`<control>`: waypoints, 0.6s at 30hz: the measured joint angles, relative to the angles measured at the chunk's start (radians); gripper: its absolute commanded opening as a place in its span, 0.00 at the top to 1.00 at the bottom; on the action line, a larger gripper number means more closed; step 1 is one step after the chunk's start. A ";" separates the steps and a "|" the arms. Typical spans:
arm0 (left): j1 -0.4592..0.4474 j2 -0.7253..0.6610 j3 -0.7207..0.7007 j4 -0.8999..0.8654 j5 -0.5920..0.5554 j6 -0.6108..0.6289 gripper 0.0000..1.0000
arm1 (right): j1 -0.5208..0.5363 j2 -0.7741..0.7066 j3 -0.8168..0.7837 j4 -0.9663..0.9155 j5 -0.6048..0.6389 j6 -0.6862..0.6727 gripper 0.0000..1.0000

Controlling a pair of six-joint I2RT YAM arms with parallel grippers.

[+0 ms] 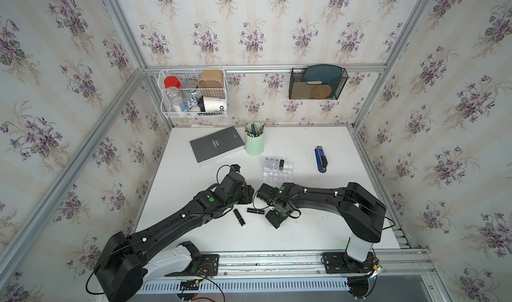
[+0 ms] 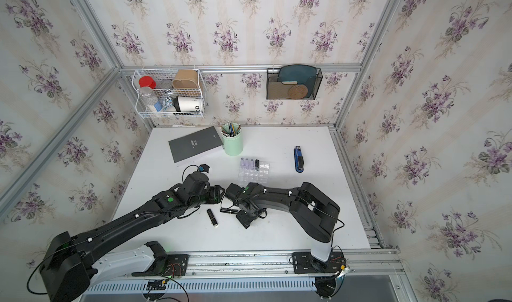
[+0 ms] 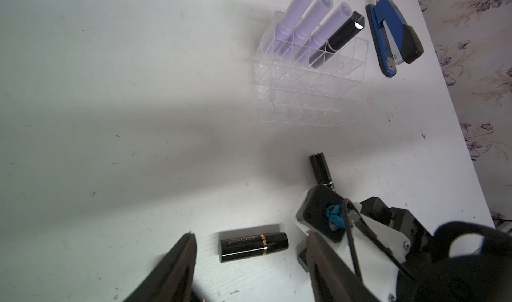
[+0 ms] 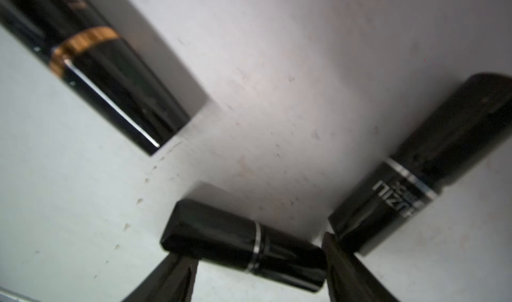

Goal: Arrange the lipsticks in the organizer
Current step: Pick up the lipstick at the center of the board.

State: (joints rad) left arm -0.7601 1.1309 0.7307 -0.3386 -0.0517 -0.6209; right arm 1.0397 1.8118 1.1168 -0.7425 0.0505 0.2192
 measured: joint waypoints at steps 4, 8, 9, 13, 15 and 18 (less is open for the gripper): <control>0.000 0.003 0.008 0.000 0.000 0.001 0.33 | 0.002 0.001 0.008 0.013 0.009 0.011 0.25; 0.000 0.011 0.017 0.000 0.000 0.007 0.33 | 0.003 0.003 0.008 0.016 0.012 0.000 0.25; 0.000 0.015 0.020 0.000 0.000 0.008 0.33 | 0.003 0.008 0.011 0.017 0.013 -0.008 0.24; 0.000 0.022 0.024 -0.002 0.001 0.007 0.33 | 0.003 0.031 0.039 0.011 0.019 -0.018 0.23; 0.000 0.023 0.024 -0.004 0.002 0.007 0.33 | 0.003 0.037 0.046 0.011 0.021 -0.025 0.23; 0.001 0.021 0.024 -0.007 0.003 0.007 0.33 | 0.003 0.042 0.054 0.010 0.018 -0.035 0.23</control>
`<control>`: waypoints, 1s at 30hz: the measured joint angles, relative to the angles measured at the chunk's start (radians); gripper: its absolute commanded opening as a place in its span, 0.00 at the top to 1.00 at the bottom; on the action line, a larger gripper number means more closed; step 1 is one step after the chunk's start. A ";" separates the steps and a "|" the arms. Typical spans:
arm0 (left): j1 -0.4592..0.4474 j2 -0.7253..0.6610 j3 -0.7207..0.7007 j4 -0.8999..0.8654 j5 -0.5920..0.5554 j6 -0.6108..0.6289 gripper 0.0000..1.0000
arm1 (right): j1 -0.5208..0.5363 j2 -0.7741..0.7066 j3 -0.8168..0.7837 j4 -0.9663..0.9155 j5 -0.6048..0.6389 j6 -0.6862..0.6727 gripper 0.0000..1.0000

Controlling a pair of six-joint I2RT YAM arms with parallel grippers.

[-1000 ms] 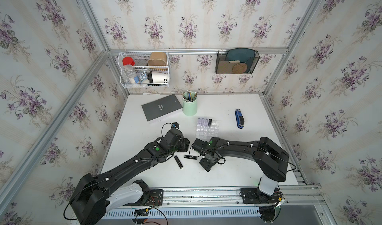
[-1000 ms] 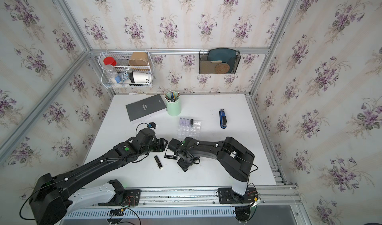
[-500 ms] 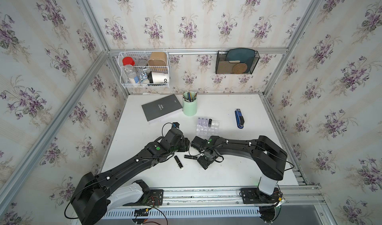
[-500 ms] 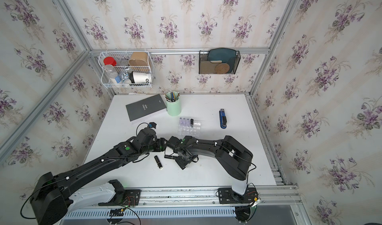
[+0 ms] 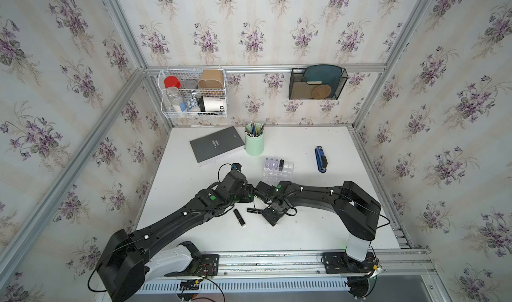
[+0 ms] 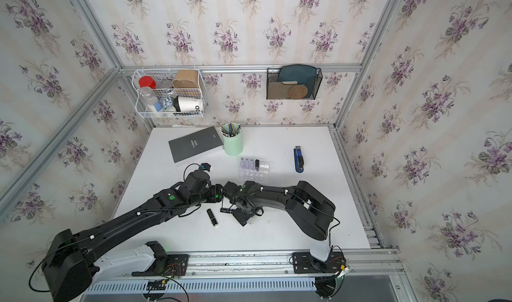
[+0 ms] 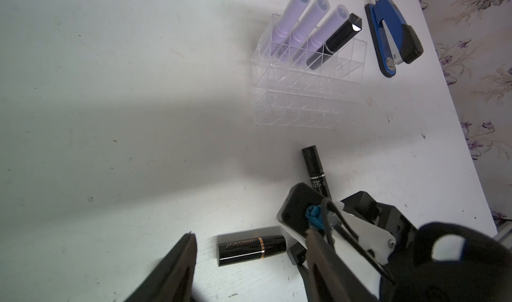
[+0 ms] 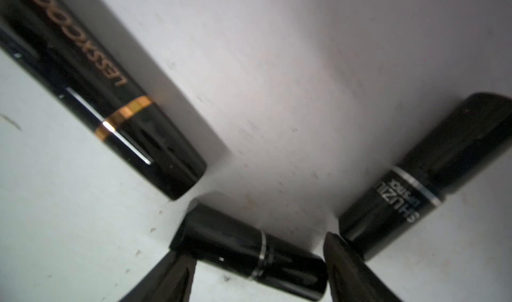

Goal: Arrange the lipsticks in the organizer
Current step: Pick up the lipstick at the center of the board.

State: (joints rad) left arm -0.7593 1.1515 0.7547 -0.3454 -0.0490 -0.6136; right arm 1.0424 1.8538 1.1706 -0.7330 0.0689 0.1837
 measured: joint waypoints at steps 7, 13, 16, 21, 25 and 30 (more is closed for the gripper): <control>0.001 -0.001 0.002 -0.021 -0.006 0.000 0.33 | 0.000 0.019 0.026 -0.022 0.010 -0.012 0.18; 0.001 -0.002 0.002 -0.025 -0.013 0.000 0.33 | 0.000 0.024 0.037 -0.031 0.021 -0.027 0.18; 0.002 0.000 0.002 -0.030 -0.020 -0.001 0.33 | -0.001 0.035 0.050 -0.040 0.019 -0.037 0.20; 0.002 -0.014 -0.002 -0.053 -0.041 -0.002 0.34 | -0.001 0.058 0.074 -0.050 0.006 -0.055 0.30; 0.009 -0.059 -0.018 -0.053 -0.034 -0.008 0.34 | 0.000 0.063 0.079 -0.047 -0.010 -0.059 0.38; 0.045 -0.121 -0.034 -0.055 -0.033 -0.008 0.36 | 0.001 0.030 0.032 0.003 -0.033 -0.028 0.50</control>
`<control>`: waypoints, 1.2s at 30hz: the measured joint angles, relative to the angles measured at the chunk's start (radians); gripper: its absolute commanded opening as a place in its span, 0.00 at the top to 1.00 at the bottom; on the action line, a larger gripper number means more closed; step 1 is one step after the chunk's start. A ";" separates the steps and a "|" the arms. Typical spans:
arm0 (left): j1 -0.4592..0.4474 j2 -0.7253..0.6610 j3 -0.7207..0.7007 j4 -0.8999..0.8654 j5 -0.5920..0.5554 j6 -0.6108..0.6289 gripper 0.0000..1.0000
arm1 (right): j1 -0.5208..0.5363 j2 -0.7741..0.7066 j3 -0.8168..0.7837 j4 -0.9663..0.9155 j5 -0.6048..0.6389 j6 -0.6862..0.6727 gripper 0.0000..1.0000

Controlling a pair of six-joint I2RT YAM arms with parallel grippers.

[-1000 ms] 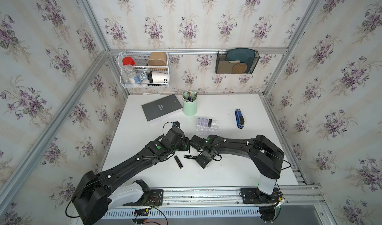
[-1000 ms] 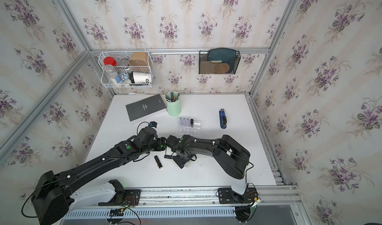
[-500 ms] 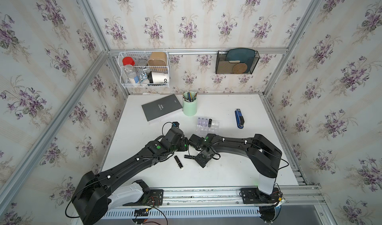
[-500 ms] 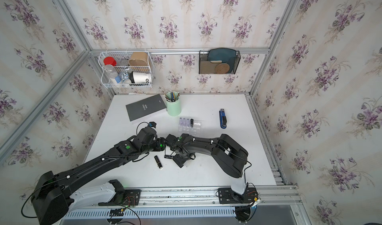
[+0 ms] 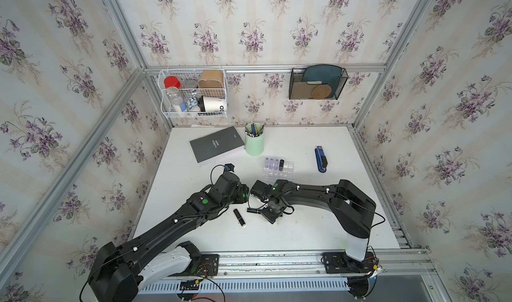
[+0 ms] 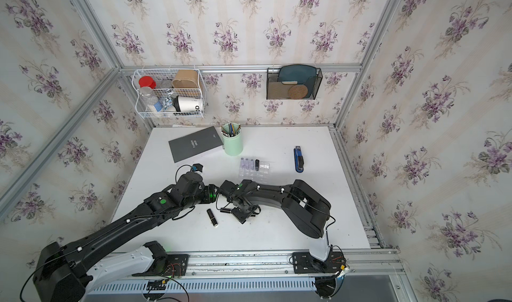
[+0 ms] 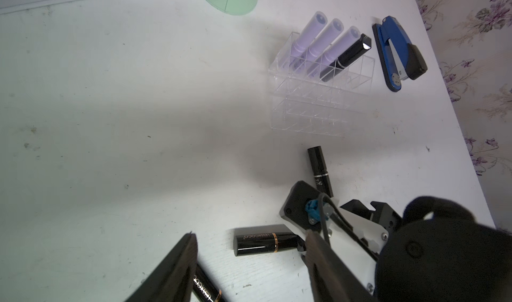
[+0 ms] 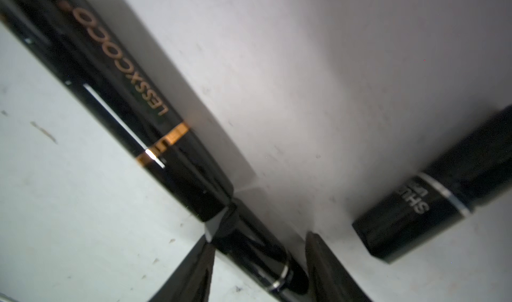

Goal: Arrange the lipsticks in the organizer
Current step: Pick up the lipstick at the center of the board.

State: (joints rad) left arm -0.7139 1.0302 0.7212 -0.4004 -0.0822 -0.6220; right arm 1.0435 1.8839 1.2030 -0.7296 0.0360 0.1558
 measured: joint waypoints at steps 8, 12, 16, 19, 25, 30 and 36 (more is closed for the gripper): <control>0.095 -0.109 -0.033 -0.006 0.064 -0.024 0.37 | -0.003 -0.043 -0.065 0.079 -0.018 0.074 0.74; 0.133 -0.187 -0.046 -0.014 0.141 -0.034 0.34 | -0.018 -0.096 -0.114 0.127 -0.040 0.113 0.80; 0.135 -0.232 -0.071 -0.007 0.274 -0.014 0.36 | -0.072 -0.236 -0.163 0.182 -0.106 0.158 0.81; 0.098 -0.238 -0.114 0.022 0.362 -0.016 0.36 | -0.145 -0.348 -0.201 0.239 -0.153 0.198 0.81; -0.101 -0.130 -0.193 0.264 0.442 -0.048 0.25 | -0.269 -0.568 -0.356 0.492 -0.254 0.354 0.81; -0.146 -0.013 -0.203 0.503 0.496 -0.076 0.27 | -0.278 -0.638 -0.466 0.758 -0.329 0.524 0.82; -0.139 0.047 -0.200 0.664 0.517 -0.078 0.41 | -0.279 -0.670 -0.551 0.997 -0.405 0.689 0.82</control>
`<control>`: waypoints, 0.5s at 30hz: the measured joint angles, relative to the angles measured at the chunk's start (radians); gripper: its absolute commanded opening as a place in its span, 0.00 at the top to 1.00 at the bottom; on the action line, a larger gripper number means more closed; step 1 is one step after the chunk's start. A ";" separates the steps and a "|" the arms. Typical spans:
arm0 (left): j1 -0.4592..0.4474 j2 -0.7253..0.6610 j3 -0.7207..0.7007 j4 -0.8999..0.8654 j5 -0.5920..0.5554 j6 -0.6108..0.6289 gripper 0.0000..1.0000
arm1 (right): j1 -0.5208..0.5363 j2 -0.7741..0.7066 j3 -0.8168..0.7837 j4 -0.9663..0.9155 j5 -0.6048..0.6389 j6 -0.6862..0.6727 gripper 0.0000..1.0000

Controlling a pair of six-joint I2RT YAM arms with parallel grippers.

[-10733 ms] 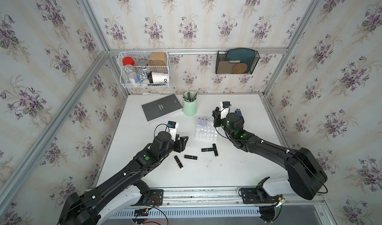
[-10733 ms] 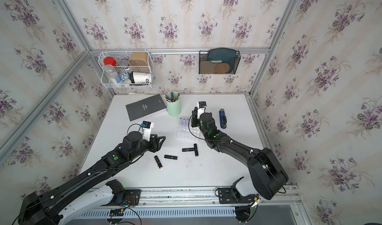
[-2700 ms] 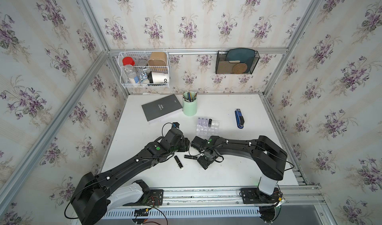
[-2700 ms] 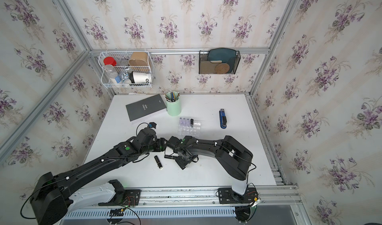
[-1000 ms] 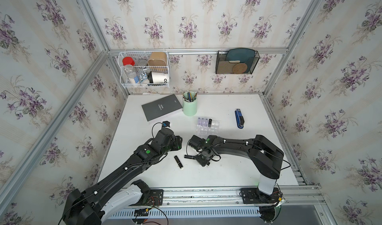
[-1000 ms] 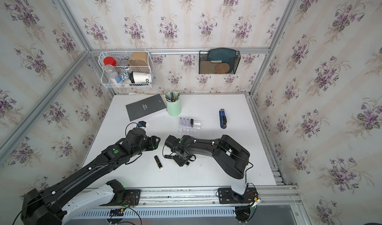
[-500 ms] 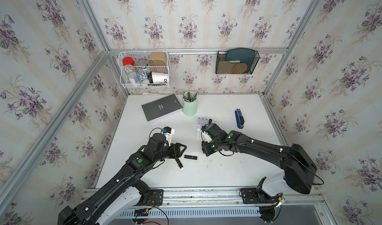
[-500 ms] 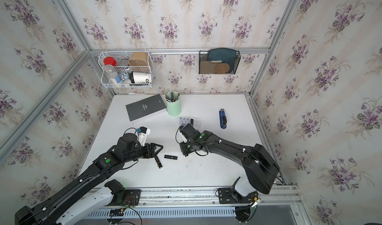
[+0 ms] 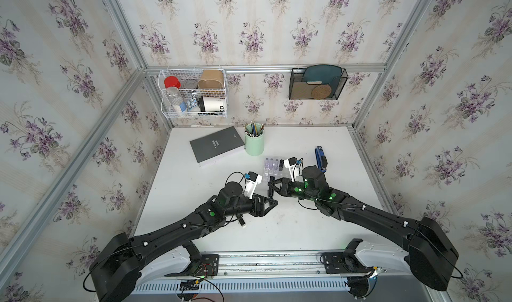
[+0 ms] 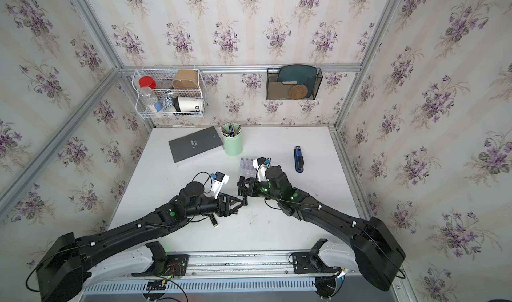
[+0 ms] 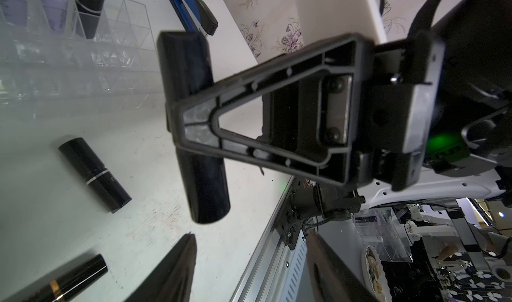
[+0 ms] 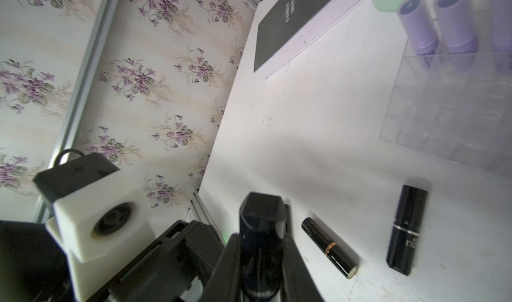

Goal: Arrange the lipsticks in the organizer
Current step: Pick up the lipstick at the center of the board.

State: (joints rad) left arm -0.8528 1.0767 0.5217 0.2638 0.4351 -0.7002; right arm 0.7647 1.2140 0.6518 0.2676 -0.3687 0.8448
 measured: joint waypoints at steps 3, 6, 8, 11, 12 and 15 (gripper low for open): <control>0.027 0.005 0.000 0.024 0.000 0.001 0.49 | 0.001 -0.011 -0.011 0.054 -0.028 0.039 0.82; 0.054 0.001 0.006 0.027 0.003 0.013 0.50 | 0.001 -0.018 -0.014 0.084 -0.053 0.056 0.82; 0.061 0.003 0.024 0.026 0.003 0.025 0.49 | 0.002 -0.020 -0.014 0.097 -0.071 0.071 0.82; 0.063 0.022 0.050 0.026 0.019 0.046 0.52 | 0.008 -0.021 -0.014 0.109 -0.096 0.073 0.82; 0.065 0.031 0.055 0.026 0.030 0.047 0.57 | 0.009 -0.021 -0.013 0.109 -0.103 0.072 0.82; 0.072 0.045 0.065 0.025 0.056 0.056 0.80 | 0.015 -0.022 -0.013 0.113 -0.108 0.070 0.81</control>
State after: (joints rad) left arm -0.7803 1.1217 0.5869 0.2886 0.4915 -0.6437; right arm 0.7795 1.1923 0.6388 0.3801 -0.4763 0.9150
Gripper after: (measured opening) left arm 0.316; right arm 0.248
